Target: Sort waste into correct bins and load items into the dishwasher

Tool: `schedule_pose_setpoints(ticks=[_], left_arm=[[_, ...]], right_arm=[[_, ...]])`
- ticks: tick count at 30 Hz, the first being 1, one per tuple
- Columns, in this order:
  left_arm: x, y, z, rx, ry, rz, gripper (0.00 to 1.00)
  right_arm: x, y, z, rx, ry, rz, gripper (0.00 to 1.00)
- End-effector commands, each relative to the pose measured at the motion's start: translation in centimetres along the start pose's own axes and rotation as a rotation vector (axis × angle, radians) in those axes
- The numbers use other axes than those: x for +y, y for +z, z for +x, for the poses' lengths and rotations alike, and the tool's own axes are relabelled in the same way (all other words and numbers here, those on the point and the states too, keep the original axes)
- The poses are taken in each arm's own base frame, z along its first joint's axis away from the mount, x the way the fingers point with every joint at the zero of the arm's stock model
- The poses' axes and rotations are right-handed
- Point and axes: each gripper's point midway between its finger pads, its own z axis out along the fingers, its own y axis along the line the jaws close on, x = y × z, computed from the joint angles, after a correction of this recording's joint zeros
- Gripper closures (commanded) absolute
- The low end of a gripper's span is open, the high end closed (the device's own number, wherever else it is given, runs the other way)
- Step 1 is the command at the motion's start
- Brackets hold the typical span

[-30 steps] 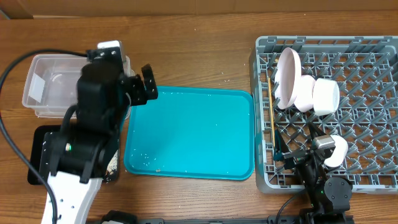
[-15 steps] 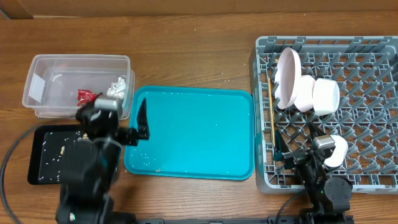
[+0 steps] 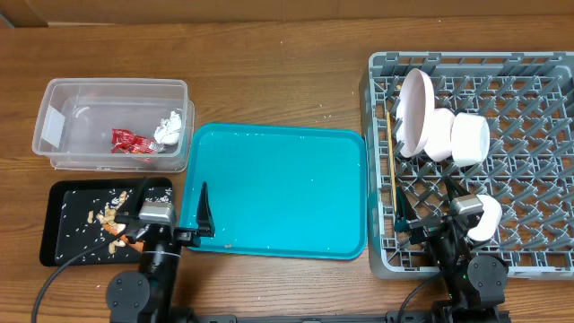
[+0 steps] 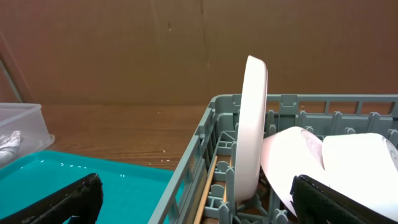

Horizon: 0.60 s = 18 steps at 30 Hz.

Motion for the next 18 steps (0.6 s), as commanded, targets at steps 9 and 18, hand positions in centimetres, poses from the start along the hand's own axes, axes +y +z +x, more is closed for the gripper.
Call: schedule_pose_setpoints(ticks=[9, 18], left_arm=[[-0.1, 1.0, 5.6, -0.002, 0.019, 0.011, 0.0], [-0.1, 1.1, 8.9, 0.096, 0.012, 0.011, 0.0]], right_arm=[[-0.1, 0.0, 0.1, -0.006, -0.001, 0.004, 0.0], [-0.1, 0.0, 0.1, -0.007, -0.001, 0.004, 0.0]])
